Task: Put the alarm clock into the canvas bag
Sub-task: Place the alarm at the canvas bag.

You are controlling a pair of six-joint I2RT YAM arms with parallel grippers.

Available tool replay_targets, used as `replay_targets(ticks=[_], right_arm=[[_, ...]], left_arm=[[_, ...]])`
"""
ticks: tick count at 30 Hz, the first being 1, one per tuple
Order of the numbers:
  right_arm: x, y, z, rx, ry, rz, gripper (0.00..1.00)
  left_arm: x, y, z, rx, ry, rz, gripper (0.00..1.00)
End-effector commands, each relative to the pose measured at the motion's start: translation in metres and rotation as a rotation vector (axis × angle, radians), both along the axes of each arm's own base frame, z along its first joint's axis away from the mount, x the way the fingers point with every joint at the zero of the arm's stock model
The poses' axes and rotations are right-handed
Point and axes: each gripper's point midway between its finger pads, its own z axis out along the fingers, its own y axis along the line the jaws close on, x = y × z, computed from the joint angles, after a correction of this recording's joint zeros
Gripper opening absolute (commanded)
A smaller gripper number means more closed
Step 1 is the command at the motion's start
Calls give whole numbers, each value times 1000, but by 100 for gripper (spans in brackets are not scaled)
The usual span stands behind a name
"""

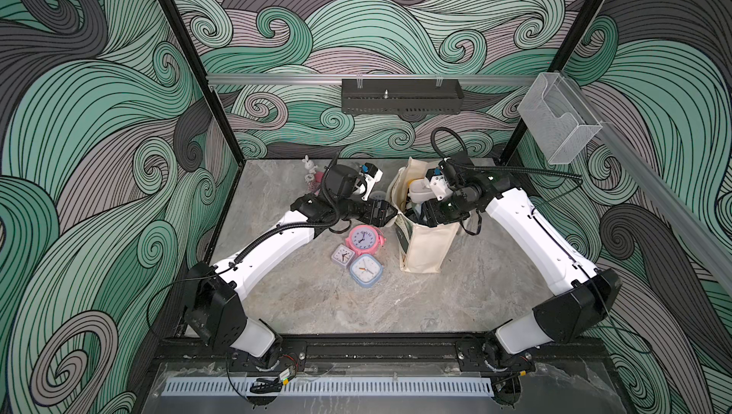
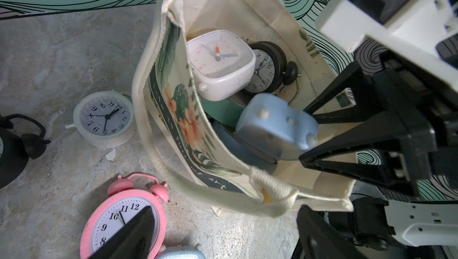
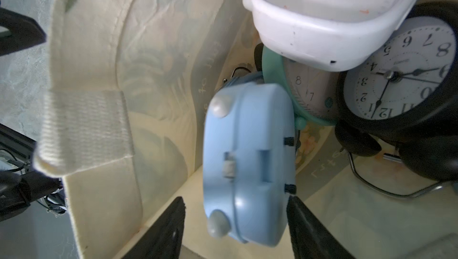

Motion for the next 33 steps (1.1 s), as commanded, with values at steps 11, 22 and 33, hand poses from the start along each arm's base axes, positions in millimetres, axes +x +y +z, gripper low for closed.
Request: replay_targets(ticks=[11,22,33], right_arm=[[3,7,51,103,-108,-35,88],[1,8,85,185,-242,-64,100],[-58,76,69,178,-228,237,100]], left_arm=[[1,19,-5,63,35,93,99],[-44,92,-45,255,112,238,99],[-70,138,-134,526,377,246,99]])
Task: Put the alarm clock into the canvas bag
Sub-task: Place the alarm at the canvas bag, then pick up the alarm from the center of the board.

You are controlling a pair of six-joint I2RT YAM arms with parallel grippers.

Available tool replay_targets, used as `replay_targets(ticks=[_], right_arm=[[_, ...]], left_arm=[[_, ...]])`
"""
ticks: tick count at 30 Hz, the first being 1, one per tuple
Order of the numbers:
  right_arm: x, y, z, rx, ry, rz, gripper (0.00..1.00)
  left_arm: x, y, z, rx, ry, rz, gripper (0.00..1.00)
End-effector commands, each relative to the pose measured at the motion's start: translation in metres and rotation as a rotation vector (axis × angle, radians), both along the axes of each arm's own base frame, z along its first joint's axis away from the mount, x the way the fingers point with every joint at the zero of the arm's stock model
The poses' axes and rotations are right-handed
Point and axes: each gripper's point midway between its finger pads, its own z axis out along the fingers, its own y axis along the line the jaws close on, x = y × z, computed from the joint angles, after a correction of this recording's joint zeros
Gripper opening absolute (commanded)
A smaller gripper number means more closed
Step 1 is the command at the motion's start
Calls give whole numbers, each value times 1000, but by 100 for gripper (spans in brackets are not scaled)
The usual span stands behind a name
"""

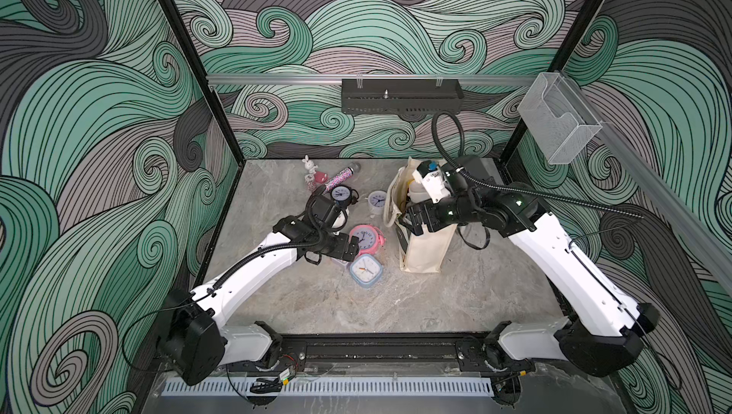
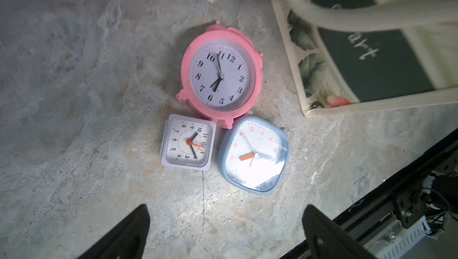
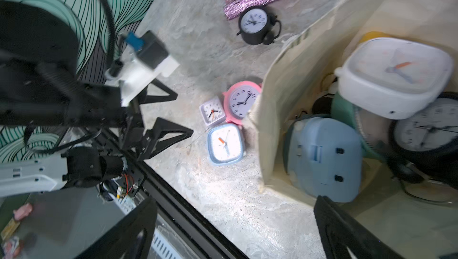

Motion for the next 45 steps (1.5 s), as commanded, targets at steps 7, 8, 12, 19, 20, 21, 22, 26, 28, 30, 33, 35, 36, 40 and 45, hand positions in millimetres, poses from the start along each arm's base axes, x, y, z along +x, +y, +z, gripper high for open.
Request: replay_targets(ticks=[7,8,12,19,20,21,22,26,28,30,33,35,36,40,45], right_arm=[[-28,33,-35,-70,-13,139,100],[-30,35,-36,-68,-13,148,100],[-34,46,-36,-59,-13,180,100],[-35,52,-32,-44,-28,206,100],[-36,52,-32,-42,-26,210,100],[-36,52,-32,-41,-26,212,100],[-37,53,-32,-39,-23,215,100],[-39,54,-33,-28,-14,221,100],[-40,56,-33,-22,-11,226,100],[-41,56,-33,-16,-8,231,100],[-41,55,-32,-17,-10,230,100],[-41,55,-31,-14,-12,228,100],[-42,54,-32,-15,-9,228,100],[-41,55,-31,-12,-13,226,100],[-39,53,-31,-20,-20,215,100]], left_arm=[[2,20,-63,184,251,-48,86],[4,18,-65,182,248,-59,86],[13,15,-68,196,219,-94,87],[22,17,-80,252,229,-135,92],[24,17,-81,260,227,-139,92],[25,17,-82,263,223,-144,92],[27,17,-83,267,219,-147,92],[34,15,-88,280,218,-136,91],[38,13,-91,283,215,-134,88],[41,11,-94,284,222,-137,87],[43,7,-98,276,232,-140,86],[43,5,-100,265,238,-138,85],[42,3,-101,261,243,-140,85],[42,1,-107,254,259,-129,82],[44,1,-112,259,259,-110,77]])
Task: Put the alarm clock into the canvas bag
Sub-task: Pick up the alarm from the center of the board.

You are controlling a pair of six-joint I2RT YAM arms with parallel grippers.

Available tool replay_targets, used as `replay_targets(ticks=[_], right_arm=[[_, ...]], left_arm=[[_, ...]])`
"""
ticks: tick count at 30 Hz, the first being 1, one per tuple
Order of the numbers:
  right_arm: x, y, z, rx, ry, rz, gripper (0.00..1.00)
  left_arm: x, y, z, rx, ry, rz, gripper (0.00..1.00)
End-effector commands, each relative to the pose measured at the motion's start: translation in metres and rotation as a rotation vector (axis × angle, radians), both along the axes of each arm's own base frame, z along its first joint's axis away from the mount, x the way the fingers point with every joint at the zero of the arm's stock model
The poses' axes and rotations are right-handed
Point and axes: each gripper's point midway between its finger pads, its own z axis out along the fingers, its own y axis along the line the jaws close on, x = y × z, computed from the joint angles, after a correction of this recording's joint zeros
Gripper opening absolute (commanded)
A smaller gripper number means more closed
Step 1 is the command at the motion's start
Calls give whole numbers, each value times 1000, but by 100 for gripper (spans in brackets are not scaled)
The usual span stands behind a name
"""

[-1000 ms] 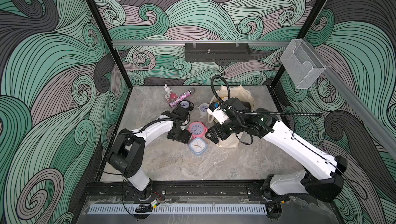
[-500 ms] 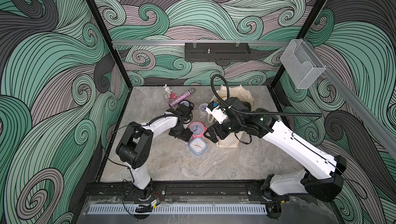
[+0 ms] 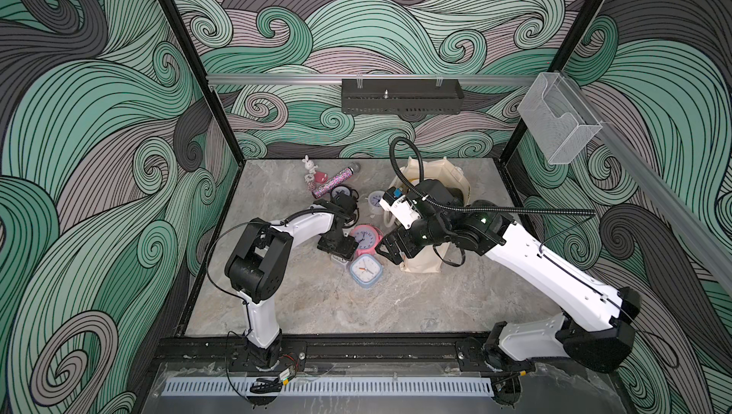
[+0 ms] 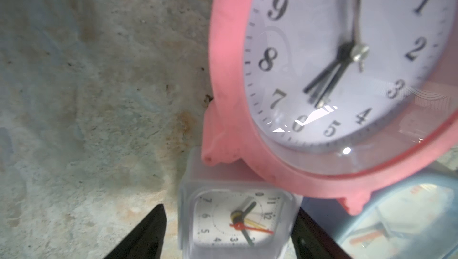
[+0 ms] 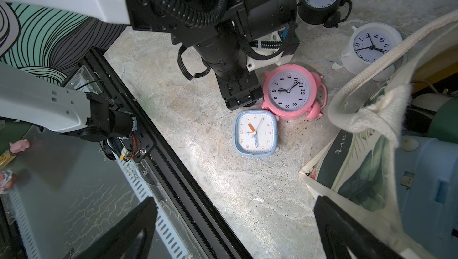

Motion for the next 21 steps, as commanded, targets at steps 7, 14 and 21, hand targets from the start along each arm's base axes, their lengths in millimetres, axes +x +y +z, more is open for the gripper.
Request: replay_targets(ticks=[7,14,21], right_arm=[[3,-4,1,-5,-17,-28,100],[5,-4,4,-1,-15,-44,100],[16,-8,11,42,26,-85,100]], left_arm=[[2,-4,3,-12,-27,42,67],[-9,9,38,-16,-117,97,54],[-12,28,118,-85,-348,153,53]])
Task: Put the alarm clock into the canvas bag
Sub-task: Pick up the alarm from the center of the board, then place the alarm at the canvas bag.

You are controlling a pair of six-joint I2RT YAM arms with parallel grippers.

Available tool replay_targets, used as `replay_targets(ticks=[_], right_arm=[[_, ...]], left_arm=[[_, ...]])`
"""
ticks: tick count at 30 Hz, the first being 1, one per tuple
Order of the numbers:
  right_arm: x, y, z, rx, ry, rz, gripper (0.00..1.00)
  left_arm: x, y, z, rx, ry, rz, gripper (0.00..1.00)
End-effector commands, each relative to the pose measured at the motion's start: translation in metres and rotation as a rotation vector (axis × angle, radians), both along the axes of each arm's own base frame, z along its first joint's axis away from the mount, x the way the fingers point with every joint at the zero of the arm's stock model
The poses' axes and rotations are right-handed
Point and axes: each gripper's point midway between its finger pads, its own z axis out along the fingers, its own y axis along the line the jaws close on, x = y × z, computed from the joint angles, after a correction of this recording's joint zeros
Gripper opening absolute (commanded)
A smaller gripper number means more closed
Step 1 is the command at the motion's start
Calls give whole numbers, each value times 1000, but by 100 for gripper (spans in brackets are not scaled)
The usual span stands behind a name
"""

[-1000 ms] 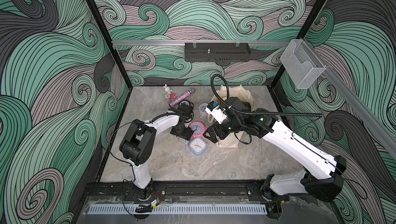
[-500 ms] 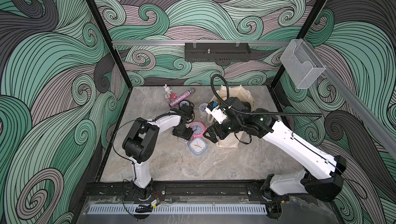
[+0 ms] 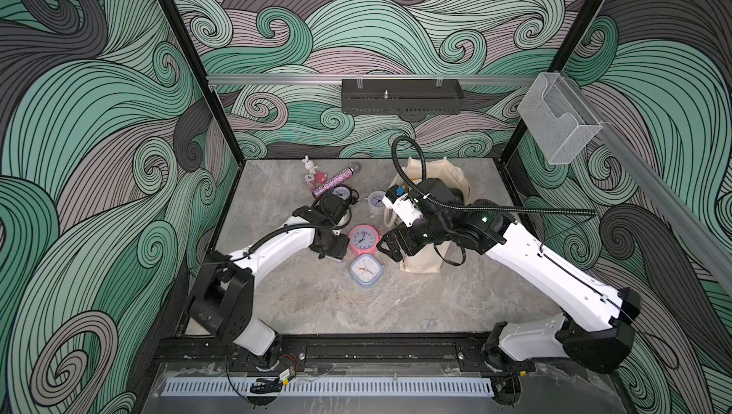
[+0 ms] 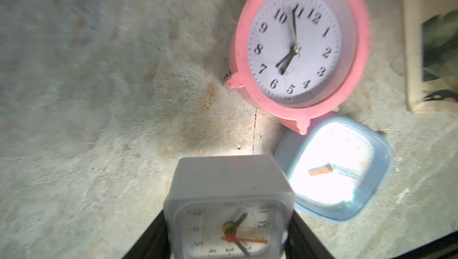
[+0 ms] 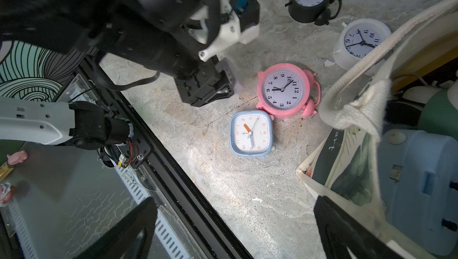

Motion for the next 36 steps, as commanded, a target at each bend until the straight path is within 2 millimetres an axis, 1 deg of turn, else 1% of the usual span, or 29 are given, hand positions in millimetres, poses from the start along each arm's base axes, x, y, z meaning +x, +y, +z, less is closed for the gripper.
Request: replay_targets(ticks=[1,3,5,8,10,11,13,16,19,22,25,27,30,34,36], right_arm=[[9,-2,14,52,18,-36,100],[15,-5,22,86,31,-56,100],[24,-9,30,116,38,-83,100],[28,-12,41,168,62,-96,100],[29,-15,48,195,67,-106,100],[29,-16,52,207,67,-107,100],[28,-16,58,221,69,-102,100],[24,-9,58,233,114,-70,100],[27,-5,54,227,131,-77,100],[33,2,55,229,142,-78,100],[40,11,48,214,161,-75,100],[43,18,47,199,167,-64,99],[48,25,45,182,154,-56,94],[55,28,40,156,159,-69,81],[56,31,37,150,168,-67,74]], left_arm=[[3,8,54,-37,-147,37,53],[8,-1,89,-122,-254,-5,52],[10,-24,128,-264,-391,-120,53],[14,-51,177,-461,-623,-233,53],[13,-63,201,-545,-746,-309,53],[12,-70,209,-573,-799,-351,53],[11,-82,219,-604,-845,-431,54],[6,-100,224,-628,-845,-561,53],[5,-109,224,-633,-853,-623,53],[5,-111,217,-619,-844,-642,53],[3,-108,211,-619,-849,-622,53],[2,-110,208,-633,-851,-623,53],[3,-107,207,-612,-841,-594,53],[5,-105,198,-591,-824,-576,52],[4,-106,198,-590,-825,-579,52]])
